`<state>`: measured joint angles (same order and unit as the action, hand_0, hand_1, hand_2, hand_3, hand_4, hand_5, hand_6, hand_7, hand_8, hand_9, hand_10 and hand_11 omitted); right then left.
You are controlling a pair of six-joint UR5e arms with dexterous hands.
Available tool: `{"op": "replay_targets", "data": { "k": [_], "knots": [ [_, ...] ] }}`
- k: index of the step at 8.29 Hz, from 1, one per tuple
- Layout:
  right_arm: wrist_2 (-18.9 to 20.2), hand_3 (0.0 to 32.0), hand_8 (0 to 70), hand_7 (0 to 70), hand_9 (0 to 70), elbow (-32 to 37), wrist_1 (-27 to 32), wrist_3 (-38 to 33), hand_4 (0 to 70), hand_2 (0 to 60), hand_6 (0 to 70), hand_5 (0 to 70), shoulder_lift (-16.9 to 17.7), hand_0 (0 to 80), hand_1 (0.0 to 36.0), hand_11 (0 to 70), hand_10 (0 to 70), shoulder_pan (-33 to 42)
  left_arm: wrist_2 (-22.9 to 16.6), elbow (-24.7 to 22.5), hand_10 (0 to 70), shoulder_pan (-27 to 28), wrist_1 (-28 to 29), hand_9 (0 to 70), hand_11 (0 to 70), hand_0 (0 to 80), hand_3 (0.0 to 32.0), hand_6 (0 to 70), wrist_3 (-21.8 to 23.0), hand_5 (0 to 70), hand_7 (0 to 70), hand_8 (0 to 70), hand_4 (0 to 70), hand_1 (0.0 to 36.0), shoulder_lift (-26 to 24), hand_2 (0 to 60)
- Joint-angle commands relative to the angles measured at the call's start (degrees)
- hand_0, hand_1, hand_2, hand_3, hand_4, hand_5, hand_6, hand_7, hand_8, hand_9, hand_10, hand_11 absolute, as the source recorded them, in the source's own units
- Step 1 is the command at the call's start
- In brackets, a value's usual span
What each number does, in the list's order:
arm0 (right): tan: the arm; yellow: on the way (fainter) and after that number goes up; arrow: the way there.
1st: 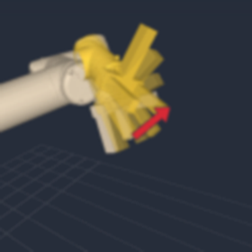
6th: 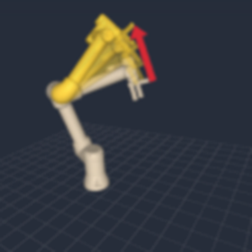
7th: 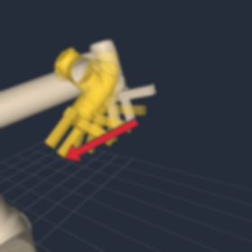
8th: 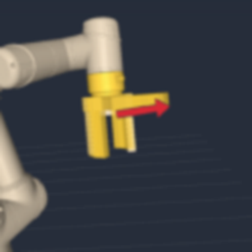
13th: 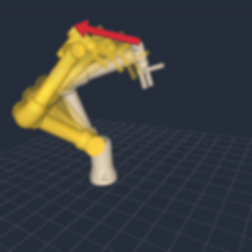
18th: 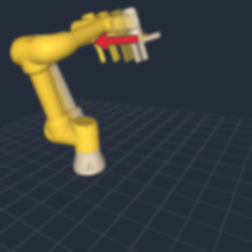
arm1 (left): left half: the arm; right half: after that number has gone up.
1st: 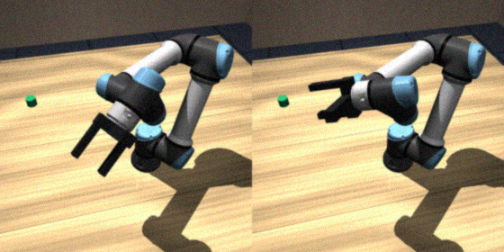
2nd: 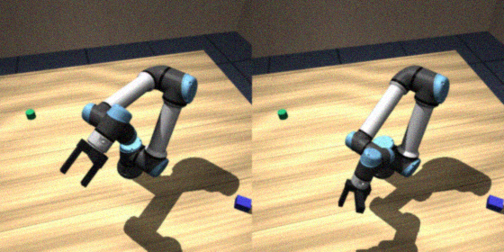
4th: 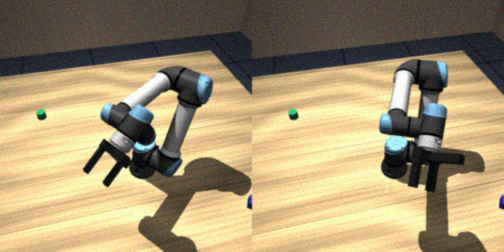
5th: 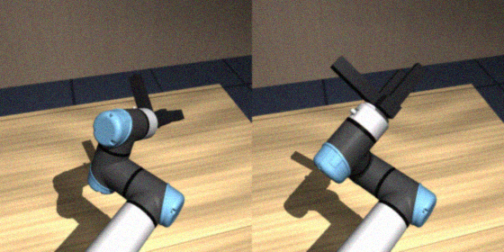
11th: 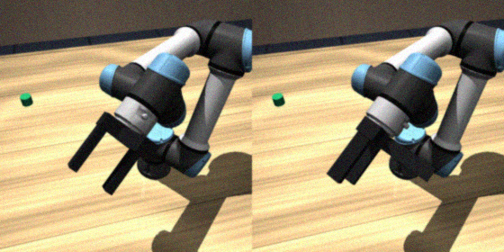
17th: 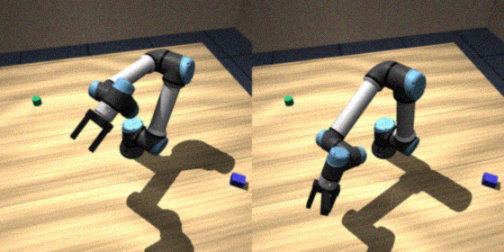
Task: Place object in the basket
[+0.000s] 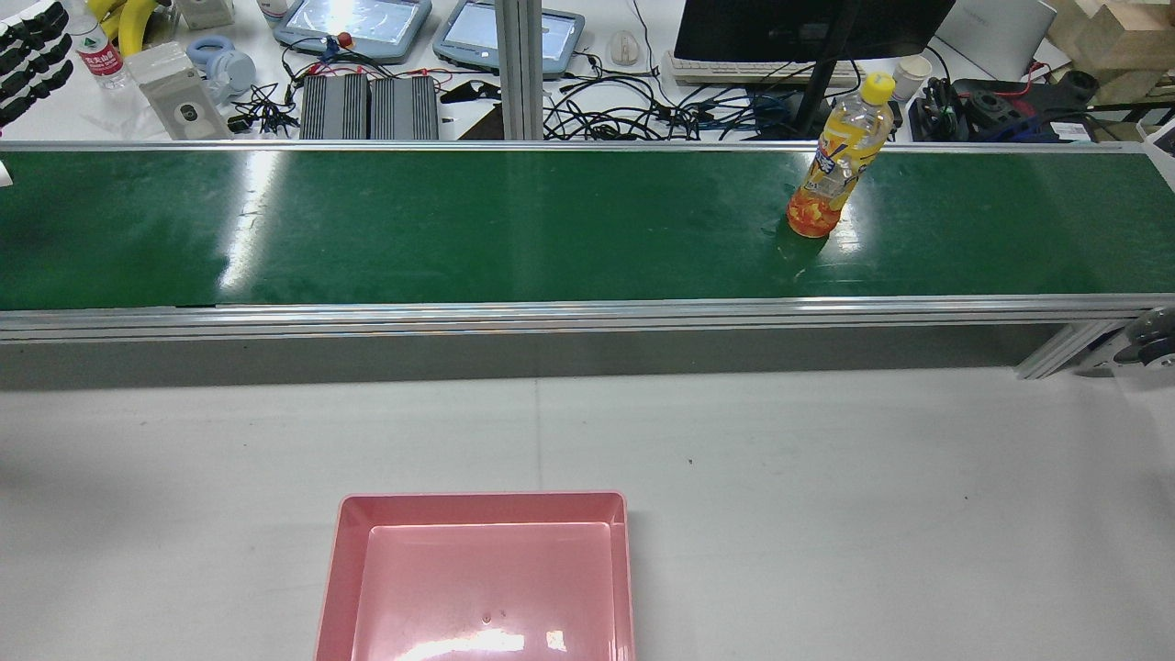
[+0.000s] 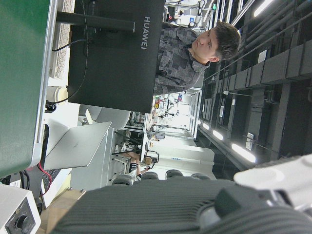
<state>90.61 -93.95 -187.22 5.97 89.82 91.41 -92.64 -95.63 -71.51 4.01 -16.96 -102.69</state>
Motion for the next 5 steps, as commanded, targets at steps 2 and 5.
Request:
{"op": "replay_targets", "data": {
  "k": [2,5],
  "knots": [
    [0.0,0.0,0.0,0.0,0.0,0.0,-0.1,0.0,0.0,0.0,0.0,0.0,-0.1,0.0,0.0,0.0,0.0,0.0,0.0,0.0,0.0,0.1,-0.1,0.0,0.0,65.9,0.0,0.0,0.0,2.5,0.0,0.0,7.9,8.0,0.0,0.0],
    [0.0,0.0,0.0,0.0,0.0,0.0,-0.1,0.0,0.0,0.0,0.0,0.0,0.0,0.0,0.0,0.0,0.0,0.0,0.1,0.0,0.0,0.1,-0.1,0.0,0.0,66.6,0.0,0.0,0.0,2.0,0.0,0.0,8.1,8.2,0.0,0.0]
  ]
}}
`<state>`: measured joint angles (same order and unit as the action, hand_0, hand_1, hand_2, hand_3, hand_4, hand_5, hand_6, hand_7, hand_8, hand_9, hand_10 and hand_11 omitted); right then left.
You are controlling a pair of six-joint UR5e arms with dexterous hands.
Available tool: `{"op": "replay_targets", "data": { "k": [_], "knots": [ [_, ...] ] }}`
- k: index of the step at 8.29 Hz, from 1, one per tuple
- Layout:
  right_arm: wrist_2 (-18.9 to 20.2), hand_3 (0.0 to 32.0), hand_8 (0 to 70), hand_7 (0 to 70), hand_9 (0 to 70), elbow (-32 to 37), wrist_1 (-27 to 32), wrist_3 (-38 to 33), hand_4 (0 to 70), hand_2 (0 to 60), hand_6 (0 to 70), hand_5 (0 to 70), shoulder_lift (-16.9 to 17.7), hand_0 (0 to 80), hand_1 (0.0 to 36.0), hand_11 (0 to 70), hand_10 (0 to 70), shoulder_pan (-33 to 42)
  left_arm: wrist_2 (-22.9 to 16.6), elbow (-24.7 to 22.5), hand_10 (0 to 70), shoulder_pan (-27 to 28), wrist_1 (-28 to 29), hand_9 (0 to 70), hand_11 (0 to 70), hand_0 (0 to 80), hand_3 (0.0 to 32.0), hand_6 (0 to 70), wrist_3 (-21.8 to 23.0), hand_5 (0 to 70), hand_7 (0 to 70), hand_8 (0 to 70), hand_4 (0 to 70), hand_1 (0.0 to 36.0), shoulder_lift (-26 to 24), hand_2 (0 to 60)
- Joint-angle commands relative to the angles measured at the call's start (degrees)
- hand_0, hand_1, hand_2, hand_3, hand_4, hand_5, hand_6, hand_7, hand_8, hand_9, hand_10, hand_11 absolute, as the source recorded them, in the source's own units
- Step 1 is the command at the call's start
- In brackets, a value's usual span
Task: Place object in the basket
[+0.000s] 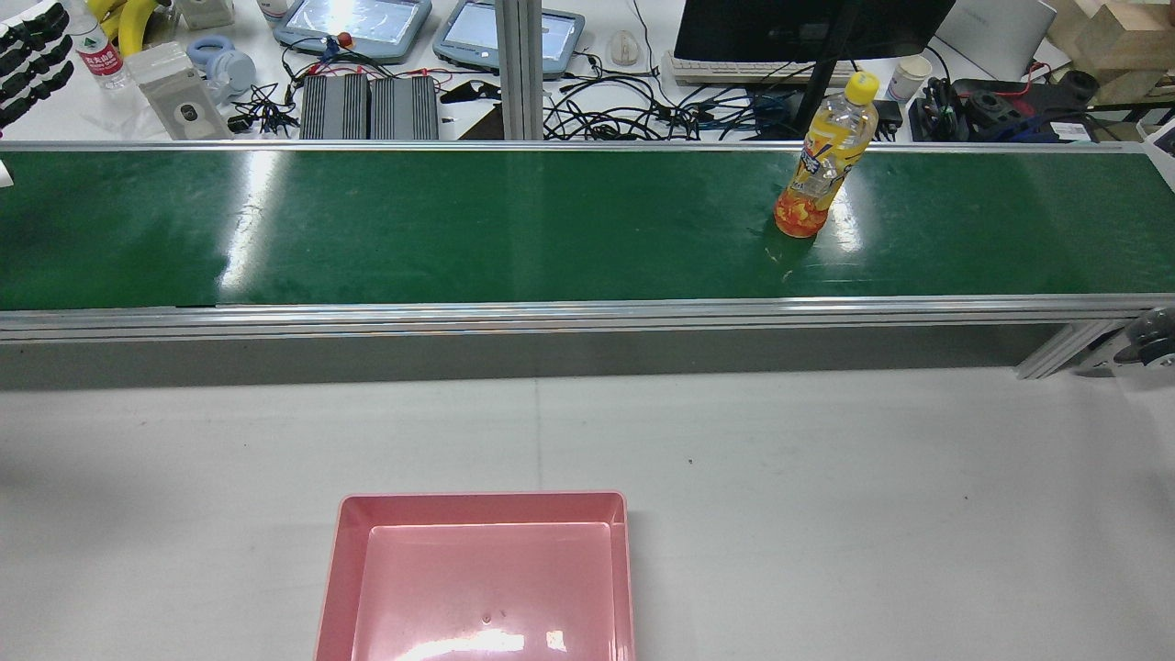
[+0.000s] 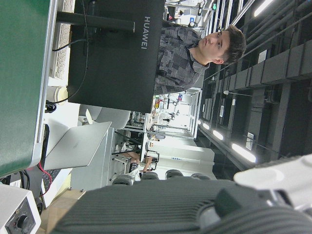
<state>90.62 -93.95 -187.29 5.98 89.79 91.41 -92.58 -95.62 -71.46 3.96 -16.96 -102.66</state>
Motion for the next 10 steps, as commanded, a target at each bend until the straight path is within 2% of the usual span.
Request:
{"op": "replay_targets", "data": {
  "k": [1,10],
  "knots": [
    [0.0,0.0,0.0,0.0,0.0,0.0,0.0,-0.1,0.0,0.0,0.0,0.0,0.0,0.0,0.0,0.0,0.0,0.0,0.0,0.0,0.0,0.0,0.0,0.0,0.0,65.9,0.0,0.0,0.0,1.9,0.0,0.0,8.0,8.0,0.0,0.0],
    [0.0,0.0,0.0,0.0,0.0,0.0,0.1,0.0,0.0,0.0,0.0,0.0,0.0,0.0,0.0,0.0,0.0,0.0,-0.1,0.0,0.0,0.0,0.0,0.0,0.0,65.5,0.0,0.0,0.0,1.7,0.0,0.0,8.1,7.9,-0.1,0.0]
  ]
}}
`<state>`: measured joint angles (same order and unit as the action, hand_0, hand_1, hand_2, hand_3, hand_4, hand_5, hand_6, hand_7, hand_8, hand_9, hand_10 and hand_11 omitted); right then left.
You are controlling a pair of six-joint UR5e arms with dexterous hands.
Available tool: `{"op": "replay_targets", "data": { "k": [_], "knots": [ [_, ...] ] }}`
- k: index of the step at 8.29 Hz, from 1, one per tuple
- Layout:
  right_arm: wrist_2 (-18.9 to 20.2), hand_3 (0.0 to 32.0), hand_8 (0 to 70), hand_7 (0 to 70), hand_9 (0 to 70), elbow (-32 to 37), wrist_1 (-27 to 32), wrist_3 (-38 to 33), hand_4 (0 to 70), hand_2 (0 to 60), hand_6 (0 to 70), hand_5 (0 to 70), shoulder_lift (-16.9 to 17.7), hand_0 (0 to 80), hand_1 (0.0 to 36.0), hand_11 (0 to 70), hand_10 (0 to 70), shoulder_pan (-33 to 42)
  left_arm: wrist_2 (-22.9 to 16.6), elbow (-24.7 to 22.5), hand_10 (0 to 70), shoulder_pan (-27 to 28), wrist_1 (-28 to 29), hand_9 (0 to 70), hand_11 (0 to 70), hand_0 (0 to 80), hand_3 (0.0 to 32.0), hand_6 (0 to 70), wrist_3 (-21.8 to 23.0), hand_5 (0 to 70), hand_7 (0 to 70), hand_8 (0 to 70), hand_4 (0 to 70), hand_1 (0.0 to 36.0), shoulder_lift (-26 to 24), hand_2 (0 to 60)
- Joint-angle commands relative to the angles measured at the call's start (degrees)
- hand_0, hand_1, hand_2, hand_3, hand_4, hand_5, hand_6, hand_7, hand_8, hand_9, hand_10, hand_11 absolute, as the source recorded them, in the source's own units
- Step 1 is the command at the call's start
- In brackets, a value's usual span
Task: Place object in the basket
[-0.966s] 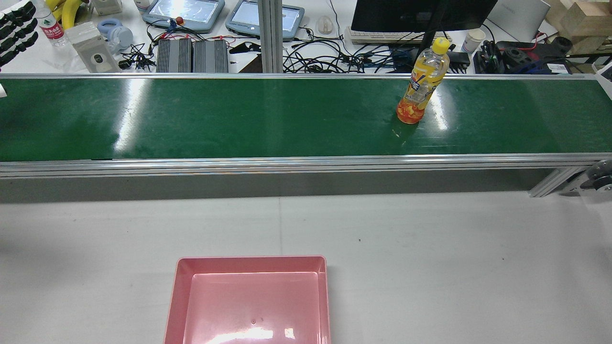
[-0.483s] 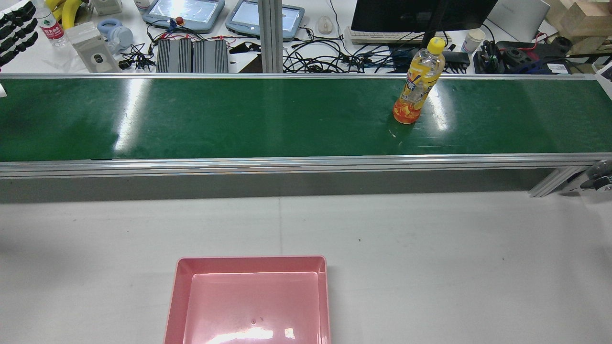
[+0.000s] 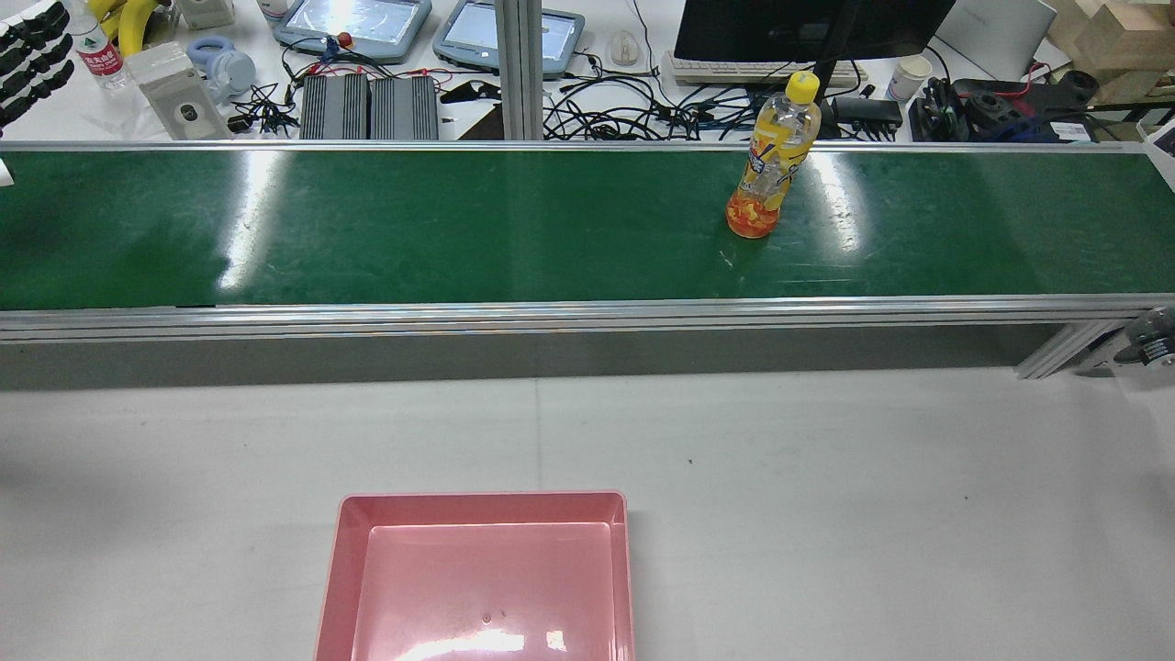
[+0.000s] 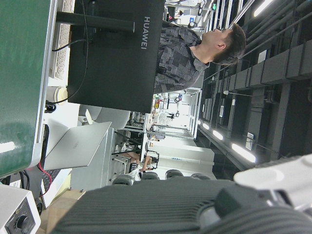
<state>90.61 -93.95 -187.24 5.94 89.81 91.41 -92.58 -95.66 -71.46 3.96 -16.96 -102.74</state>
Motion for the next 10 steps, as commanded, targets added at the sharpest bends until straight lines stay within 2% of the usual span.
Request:
{"op": "replay_targets", "data": {
  "k": [1,6,10],
  "knots": [
    [0.0,0.0,0.0,0.0,0.0,0.0,-0.1,-0.1,0.0,0.0,0.0,0.0,0.0,0.0,0.0,0.0,0.0,0.0,0.0,0.0,0.0,0.0,0.0,0.0,0.0,66.4,0.0,0.0,0.0,1.8,0.0,0.0,8.2,8.0,0.0,0.0],
    [0.0,0.0,0.0,0.0,0.0,0.1,0.0,0.0,0.0,0.0,0.0,0.0,0.0,0.0,0.0,0.0,0.0,0.0,-0.1,-0.9,0.0,-0.1,-1.0,0.0,0.0,67.7,0.0,0.0,0.0,1.7,0.0,0.0,8.0,8.2,0.0,0.0],
    [0.0,0.0,0.0,0.0,0.0,0.1,-0.1,0.0,0.0,0.0,0.0,0.0,0.0,0.0,0.0,0.0,0.0,0.0,0.3,-0.5,0.0,0.0,-1.1,0.0,0.0,64.3,0.0,0.0,-0.3,0.3,0.0,0.0,7.3,7.9,0.3,0.0]
  ]
}}
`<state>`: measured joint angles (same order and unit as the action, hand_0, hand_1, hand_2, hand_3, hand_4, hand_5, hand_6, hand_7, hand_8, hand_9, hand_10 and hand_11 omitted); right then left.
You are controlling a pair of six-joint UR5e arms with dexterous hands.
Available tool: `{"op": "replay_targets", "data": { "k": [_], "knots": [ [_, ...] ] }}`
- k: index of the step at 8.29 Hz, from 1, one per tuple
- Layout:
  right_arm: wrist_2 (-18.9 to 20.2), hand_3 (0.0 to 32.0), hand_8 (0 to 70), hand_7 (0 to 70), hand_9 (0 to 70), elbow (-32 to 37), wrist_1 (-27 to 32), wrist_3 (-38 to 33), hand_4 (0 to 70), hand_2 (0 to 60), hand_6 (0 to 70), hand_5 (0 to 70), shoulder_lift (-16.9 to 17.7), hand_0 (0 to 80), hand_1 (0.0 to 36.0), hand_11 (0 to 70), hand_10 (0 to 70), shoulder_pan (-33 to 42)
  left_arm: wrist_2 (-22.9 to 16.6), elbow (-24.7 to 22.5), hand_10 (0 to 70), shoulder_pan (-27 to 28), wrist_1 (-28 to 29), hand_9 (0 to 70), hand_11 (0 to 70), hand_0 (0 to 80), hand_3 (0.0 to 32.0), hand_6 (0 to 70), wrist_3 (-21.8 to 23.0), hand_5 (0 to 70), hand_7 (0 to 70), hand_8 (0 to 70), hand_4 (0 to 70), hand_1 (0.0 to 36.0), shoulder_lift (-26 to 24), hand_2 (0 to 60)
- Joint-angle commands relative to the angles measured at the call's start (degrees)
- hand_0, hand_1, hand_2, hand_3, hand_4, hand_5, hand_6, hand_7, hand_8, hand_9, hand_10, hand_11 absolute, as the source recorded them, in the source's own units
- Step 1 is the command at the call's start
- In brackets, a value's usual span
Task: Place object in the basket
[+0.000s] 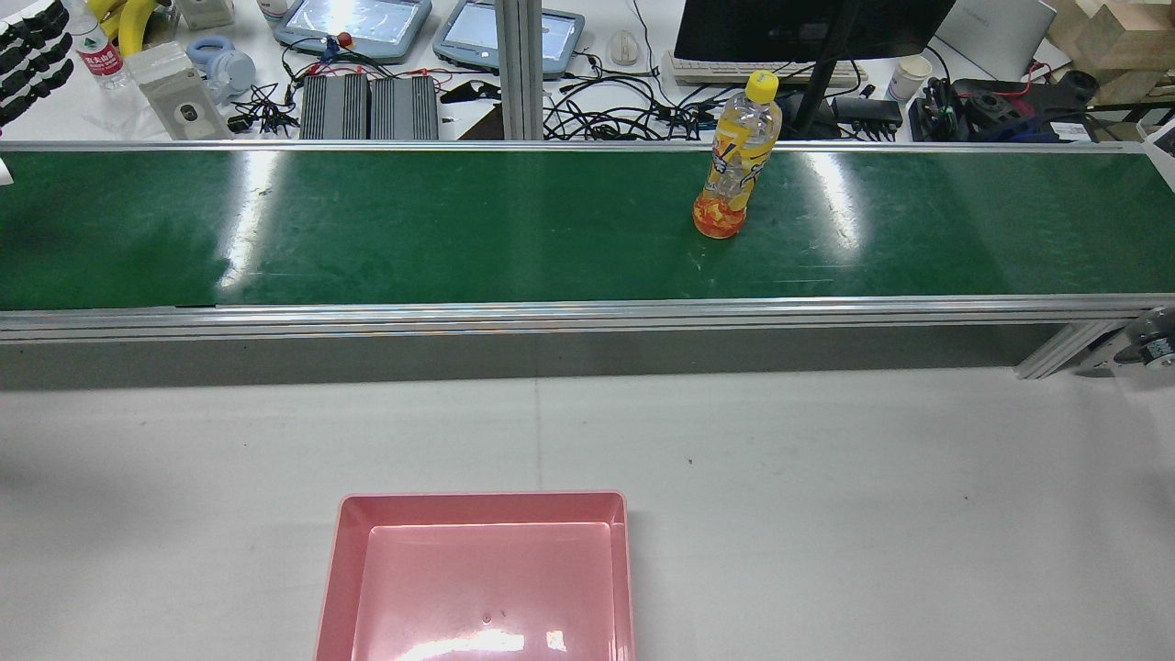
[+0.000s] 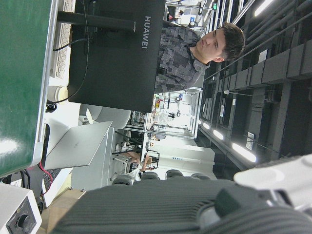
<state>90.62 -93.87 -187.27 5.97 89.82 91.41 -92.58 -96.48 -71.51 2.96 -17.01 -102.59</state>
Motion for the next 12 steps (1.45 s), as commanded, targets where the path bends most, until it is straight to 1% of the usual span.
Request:
{"op": "replay_targets", "data": {
  "k": [1,2,3,4,8,9,10,12],
  "knots": [
    [0.0,0.0,0.0,0.0,0.0,-0.1,0.0,0.0,0.0,0.0,0.0,0.0,0.0,0.0,0.0,0.0,0.0,0.0,0.5,0.7,0.0,0.1,0.8,0.0,0.0,60.0,0.0,0.0,-0.3,0.0,0.0,0.0,6.9,5.9,0.6,0.0],
    [0.0,0.0,0.0,0.0,0.0,-0.1,0.0,-0.1,0.0,0.0,0.0,0.0,0.0,0.0,0.0,0.0,0.0,0.0,0.6,0.8,0.0,0.1,0.9,0.0,0.0,58.4,0.0,0.0,-0.4,0.0,0.0,0.0,6.5,5.3,0.6,0.0],
    [0.0,0.0,0.0,0.0,0.0,-0.1,0.1,0.0,0.0,0.0,0.0,0.0,0.0,0.0,0.0,0.0,0.0,0.0,0.6,1.2,0.0,0.7,0.9,0.0,0.0,58.9,0.0,0.0,-0.6,0.0,0.0,0.0,6.6,5.5,0.4,0.0],
    [0.0,0.0,0.0,0.0,0.0,0.0,0.0,0.0,0.0,0.0,0.0,0.0,0.0,0.0,0.0,0.0,0.0,0.0,0.6,1.6,0.0,3.0,1.0,0.0,0.0,58.9,0.0,0.0,-0.5,0.0,0.0,0.0,6.3,5.6,0.5,0.0],
    [0.0,0.0,0.0,0.0,0.0,-0.1,0.0,0.0,0.0,0.0,0.0,0.0,0.0,0.0,0.0,0.0,0.0,0.0,1.6,3.1,0.0,3.1,1.6,0.0,0.0,58.3,0.0,0.0,-0.5,0.0,0.0,0.0,6.4,5.4,0.6,0.0],
    [0.0,0.0,0.0,0.0,0.0,-0.1,0.0,-0.1,0.0,0.0,0.0,0.0,0.0,0.0,0.0,0.0,0.0,0.0,1.6,4.5,0.0,2.9,2.8,0.0,0.0,58.6,0.0,0.0,-0.4,0.0,0.0,0.0,5.9,5.5,0.6,0.0],
    [0.0,0.0,0.0,0.0,0.0,-0.1,0.0,-0.1,0.0,0.0,0.0,0.0,0.0,0.0,0.0,0.0,0.0,0.0,1.5,5.7,0.0,1.5,5.5,0.0,0.0,60.3,0.0,0.0,0.0,0.0,0.0,0.0,5.6,6.3,0.5,0.0],
    [0.0,0.0,0.0,0.0,0.0,-0.1,0.0,-0.1,0.0,0.0,0.0,0.0,0.0,0.0,0.0,0.0,0.0,0.0,1.6,5.8,0.0,1.1,7.1,0.0,0.0,59.1,0.6,0.0,-0.2,0.0,0.0,0.0,5.4,5.6,0.6,0.0]
  ]
}}
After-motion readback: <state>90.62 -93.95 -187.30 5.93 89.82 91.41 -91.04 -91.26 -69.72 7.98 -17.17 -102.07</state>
